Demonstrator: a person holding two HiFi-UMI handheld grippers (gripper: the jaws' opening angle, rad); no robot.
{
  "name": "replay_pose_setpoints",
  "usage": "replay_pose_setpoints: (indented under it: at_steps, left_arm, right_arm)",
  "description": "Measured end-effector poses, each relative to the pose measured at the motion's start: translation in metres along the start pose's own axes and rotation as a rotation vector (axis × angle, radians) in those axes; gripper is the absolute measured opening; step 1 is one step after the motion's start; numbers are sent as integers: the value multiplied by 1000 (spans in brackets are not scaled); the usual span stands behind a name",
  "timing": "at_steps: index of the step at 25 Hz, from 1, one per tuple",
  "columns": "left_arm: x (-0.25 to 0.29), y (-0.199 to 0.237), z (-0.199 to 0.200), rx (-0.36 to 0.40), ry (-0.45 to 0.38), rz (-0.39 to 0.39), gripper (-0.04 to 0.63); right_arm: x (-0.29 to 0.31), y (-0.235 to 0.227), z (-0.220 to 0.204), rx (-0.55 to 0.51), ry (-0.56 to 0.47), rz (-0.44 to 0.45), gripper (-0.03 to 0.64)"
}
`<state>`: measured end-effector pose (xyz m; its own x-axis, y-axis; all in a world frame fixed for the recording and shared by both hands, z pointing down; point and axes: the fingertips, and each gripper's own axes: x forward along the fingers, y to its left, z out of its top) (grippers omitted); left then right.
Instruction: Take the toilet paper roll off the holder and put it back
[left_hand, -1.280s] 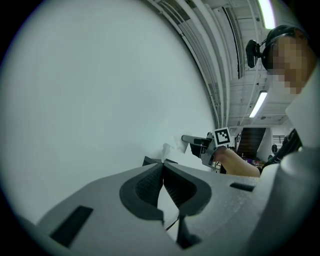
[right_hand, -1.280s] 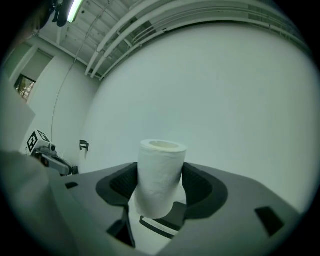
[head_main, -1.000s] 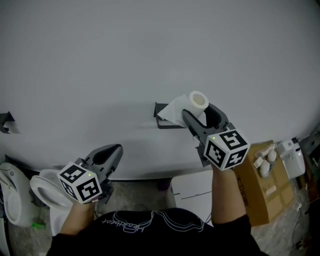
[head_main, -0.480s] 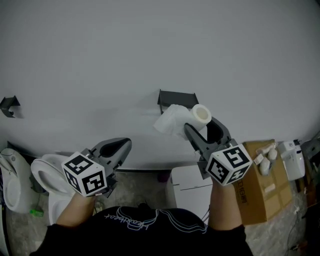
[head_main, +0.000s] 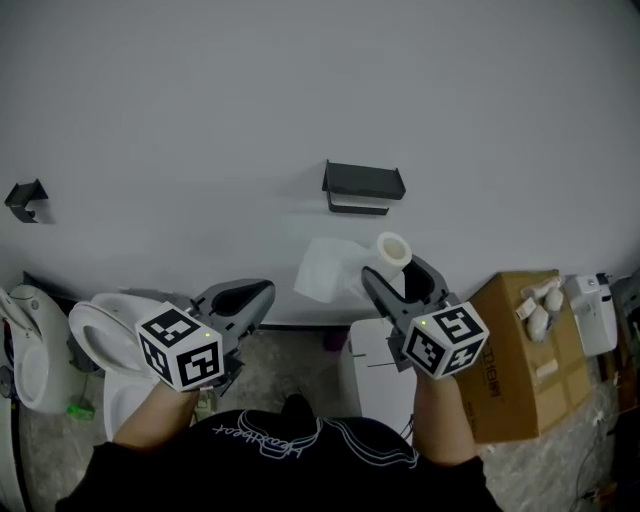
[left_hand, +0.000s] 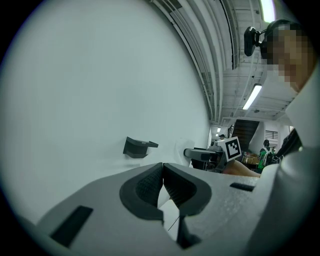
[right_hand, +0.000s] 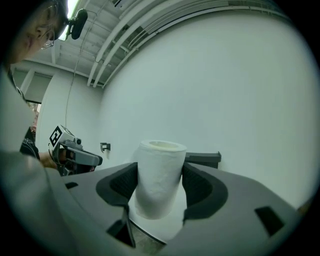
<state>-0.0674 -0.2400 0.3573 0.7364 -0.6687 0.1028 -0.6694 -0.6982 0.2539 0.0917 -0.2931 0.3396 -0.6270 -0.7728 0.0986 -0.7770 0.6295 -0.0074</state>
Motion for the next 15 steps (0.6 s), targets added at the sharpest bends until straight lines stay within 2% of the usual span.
replay_pose_setpoints:
  at_steps: [15]
  left_arm:
    - [3,8,-20,-36,33,-23,6]
  right_arm:
    - [3,9,-52,63,89,-6,278]
